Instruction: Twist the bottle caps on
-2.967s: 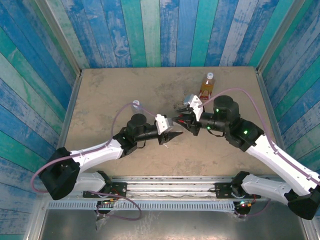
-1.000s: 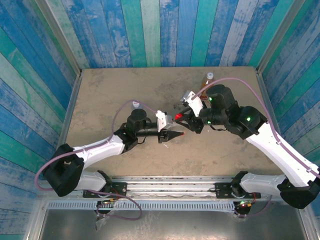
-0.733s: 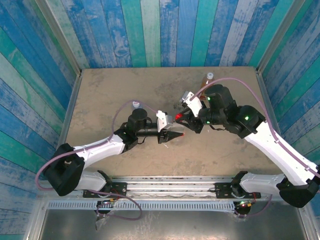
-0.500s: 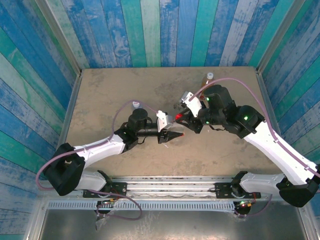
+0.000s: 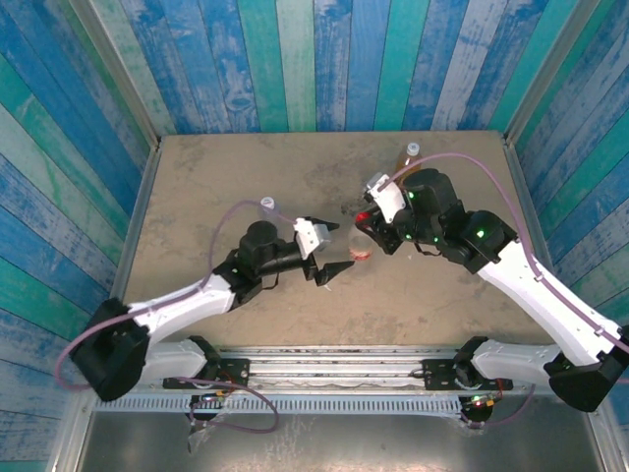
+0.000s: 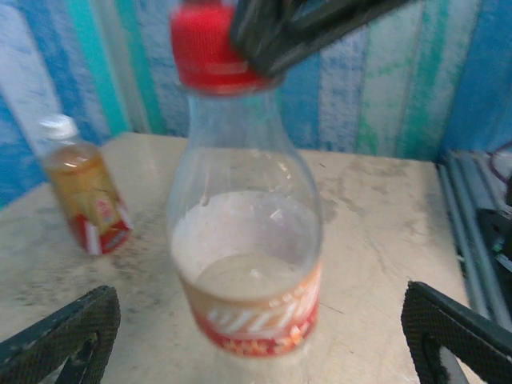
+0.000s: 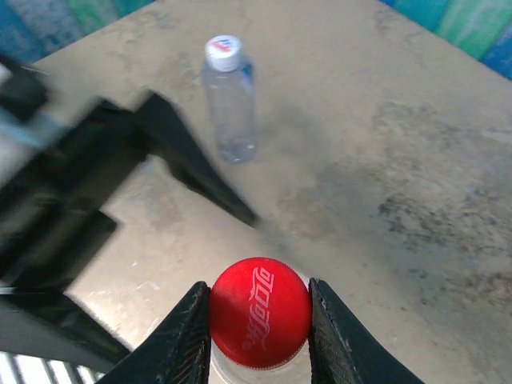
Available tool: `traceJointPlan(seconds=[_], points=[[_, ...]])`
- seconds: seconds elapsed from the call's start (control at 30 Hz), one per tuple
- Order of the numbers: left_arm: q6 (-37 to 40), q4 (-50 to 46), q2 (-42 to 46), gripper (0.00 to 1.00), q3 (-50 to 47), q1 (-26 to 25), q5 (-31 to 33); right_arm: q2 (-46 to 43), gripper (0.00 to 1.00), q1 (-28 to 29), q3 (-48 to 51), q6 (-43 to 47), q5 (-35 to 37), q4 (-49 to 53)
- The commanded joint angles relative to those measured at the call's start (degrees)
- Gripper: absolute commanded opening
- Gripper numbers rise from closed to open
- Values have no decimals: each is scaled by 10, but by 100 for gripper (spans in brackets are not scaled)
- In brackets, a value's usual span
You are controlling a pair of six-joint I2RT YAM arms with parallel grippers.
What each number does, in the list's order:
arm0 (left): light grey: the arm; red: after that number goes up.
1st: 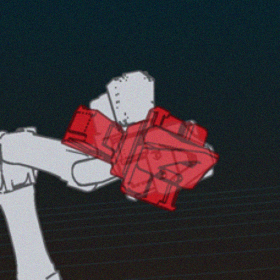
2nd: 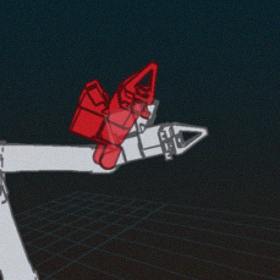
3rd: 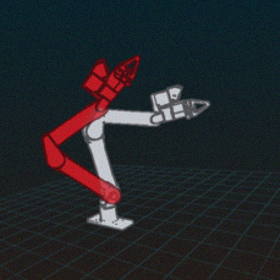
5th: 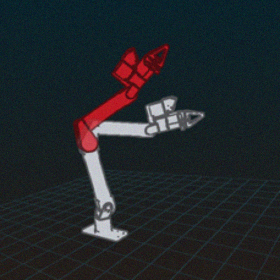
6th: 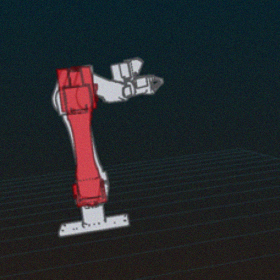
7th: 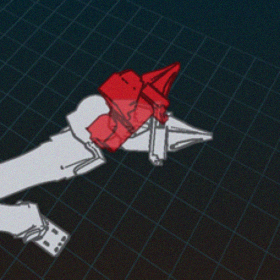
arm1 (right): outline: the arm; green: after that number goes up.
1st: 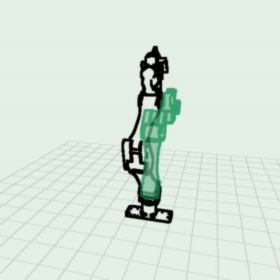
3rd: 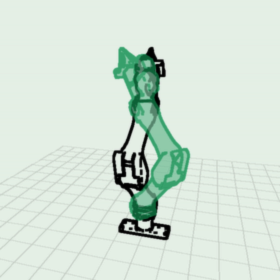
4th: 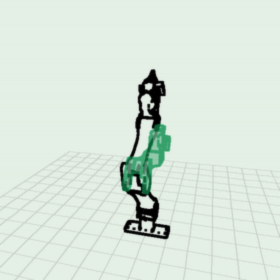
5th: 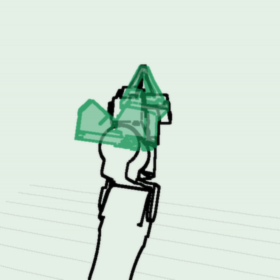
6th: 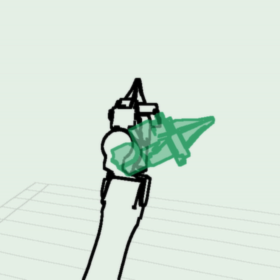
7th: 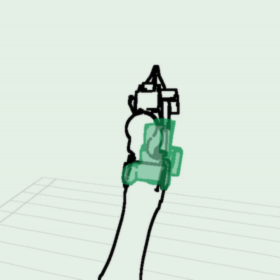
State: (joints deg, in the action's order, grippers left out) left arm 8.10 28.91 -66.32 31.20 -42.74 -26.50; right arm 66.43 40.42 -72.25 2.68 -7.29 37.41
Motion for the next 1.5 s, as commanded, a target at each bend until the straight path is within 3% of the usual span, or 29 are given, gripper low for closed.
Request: traceJointPlan(seconds=[0.0, 0.2, 0.5, 0.6, 0.8, 1.03, 1.23, 1.47], points=[[-11, 6, 98, 94, -36, 0, 91, -5, 17, -26, 34, -36, 23, -78], [-29, -44, 206, 94, -93, -1, 148, 46, 17, -79, 63, -66, 2, -179], [-37, -83, 300, 94, -125, -1, 240, 104, 23, -91, 50, -46, -12, -183], [-34, -93, 290, 94, -120, -1, 274, 102, 32, -90, 56, -38, -11, -181], [-42, -98, 264, 94, -110, 16, 342, 82, 61, -90, 52, -30, -6, -175], [-72, -98, 265, 94, -121, 79, 408, 35, 78, -92, 43, -25, 29, -176], [-91, -98, 284, 94, -154, 157, 462, -29, 97, -114, 95, -22, 121, -208], [-119, 2, 229, 94, -206, 287, 408, -111, 100, -186, 252, -17, 194, -318]])
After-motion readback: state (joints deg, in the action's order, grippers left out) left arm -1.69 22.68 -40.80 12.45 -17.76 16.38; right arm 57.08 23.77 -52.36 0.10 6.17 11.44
